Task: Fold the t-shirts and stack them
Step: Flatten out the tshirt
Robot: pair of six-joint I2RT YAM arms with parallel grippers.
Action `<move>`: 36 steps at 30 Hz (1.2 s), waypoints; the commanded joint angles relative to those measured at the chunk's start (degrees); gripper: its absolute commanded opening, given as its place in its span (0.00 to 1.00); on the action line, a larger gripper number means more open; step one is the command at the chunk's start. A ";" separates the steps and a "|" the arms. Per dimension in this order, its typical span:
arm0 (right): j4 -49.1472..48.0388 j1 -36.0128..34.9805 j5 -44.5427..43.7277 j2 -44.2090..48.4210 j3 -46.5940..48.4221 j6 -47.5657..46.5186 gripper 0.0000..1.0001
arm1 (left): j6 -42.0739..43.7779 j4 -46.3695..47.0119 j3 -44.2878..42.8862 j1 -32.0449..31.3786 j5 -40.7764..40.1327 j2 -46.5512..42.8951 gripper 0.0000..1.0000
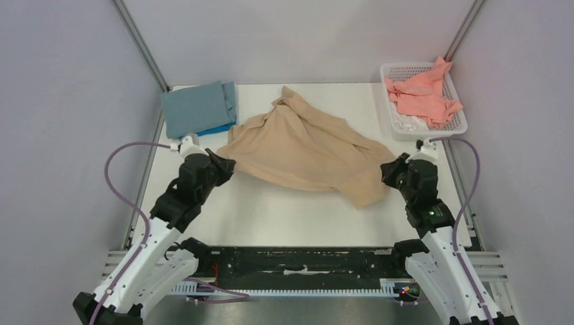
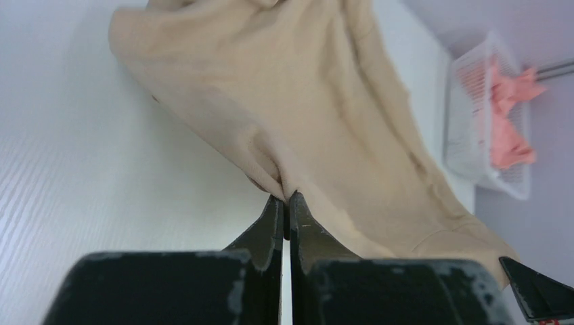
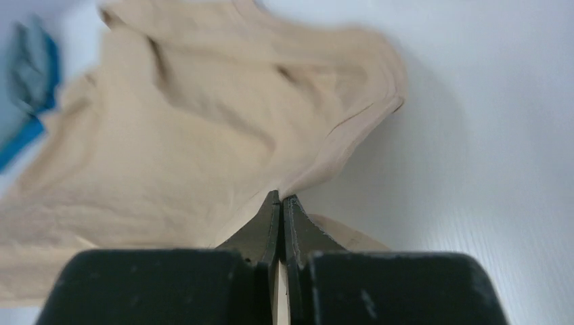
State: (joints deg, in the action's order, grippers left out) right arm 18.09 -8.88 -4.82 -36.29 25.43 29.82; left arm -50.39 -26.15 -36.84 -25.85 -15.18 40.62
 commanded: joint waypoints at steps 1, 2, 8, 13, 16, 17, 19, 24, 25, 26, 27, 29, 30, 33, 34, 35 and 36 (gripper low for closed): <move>-4.89 -0.25 -4.74 2.36 12.83 2.54 0.00 | 3.92 1.10 -11.34 0.03 -5.43 -1.27 0.02; -5.17 -0.26 -5.08 2.29 15.75 2.56 0.00 | 4.44 1.17 -13.15 0.08 -6.62 -1.33 0.02; -1.71 -0.23 -8.07 -2.67 34.84 -0.02 0.00 | 10.08 0.05 -29.23 0.09 -8.67 0.07 0.02; -0.30 -0.24 -6.53 -6.57 50.59 -3.54 0.00 | 14.28 -2.55 -42.93 0.06 -10.54 1.03 0.02; 0.75 -0.26 -6.80 -8.32 59.35 -5.40 0.00 | 15.81 -2.66 -49.45 0.06 -8.68 1.02 0.02; 0.95 -0.25 -7.22 -8.57 62.31 -6.02 0.00 | 16.56 -2.91 -51.93 0.04 -7.86 1.04 0.02; 1.14 -0.26 -7.25 -9.07 67.35 -7.62 0.00 | 18.12 -4.16 -57.17 0.01 -6.79 1.29 0.02; 1.75 -0.21 -5.20 -9.58 77.56 -9.83 0.00 | 20.91 -6.57 -66.49 0.02 -3.92 0.79 0.02; 1.30 -0.23 -3.92 -9.50 78.71 -10.60 0.00 | 21.28 -6.82 -67.57 0.03 -2.88 0.45 0.02; -0.31 -0.25 -1.87 -9.25 79.32 -12.08 0.00 | 21.54 -7.12 -68.57 0.02 -1.74 0.11 0.02; -0.84 -0.25 -1.21 -9.23 80.07 -12.48 0.00 | 21.77 -7.26 -69.22 0.07 -1.08 -0.34 0.02; -0.10 -0.25 -1.10 -9.70 82.49 -13.11 0.00 | 22.13 -7.51 -70.06 0.03 -1.05 -1.03 0.02; 0.47 -0.24 -1.87 -9.76 83.33 -13.10 0.00 | 22.24 -7.59 -70.44 0.07 -1.11 -1.37 0.02; 0.50 -0.25 -1.93 -8.28 83.40 -12.87 0.00 | 22.66 -8.90 -72.38 0.03 -0.73 -1.59 0.02; 0.50 -0.26 -1.79 -7.56 83.03 -12.74 0.00 | 22.68 -9.40 -72.64 0.02 -0.37 -1.71 0.02; 0.38 -0.23 -1.59 -6.92 82.67 -12.49 0.00 | 22.58 -9.62 -72.55 0.04 0.06 -1.90 0.02; 0.29 -0.18 -1.10 -6.17 82.24 -12.40 0.00 | 22.62 -9.77 -72.41 0.06 0.54 -2.09 0.02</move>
State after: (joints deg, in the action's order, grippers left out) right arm 20.49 -9.43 -2.50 -44.56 107.83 19.64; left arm -31.55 -35.46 -107.59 -26.11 -12.49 39.70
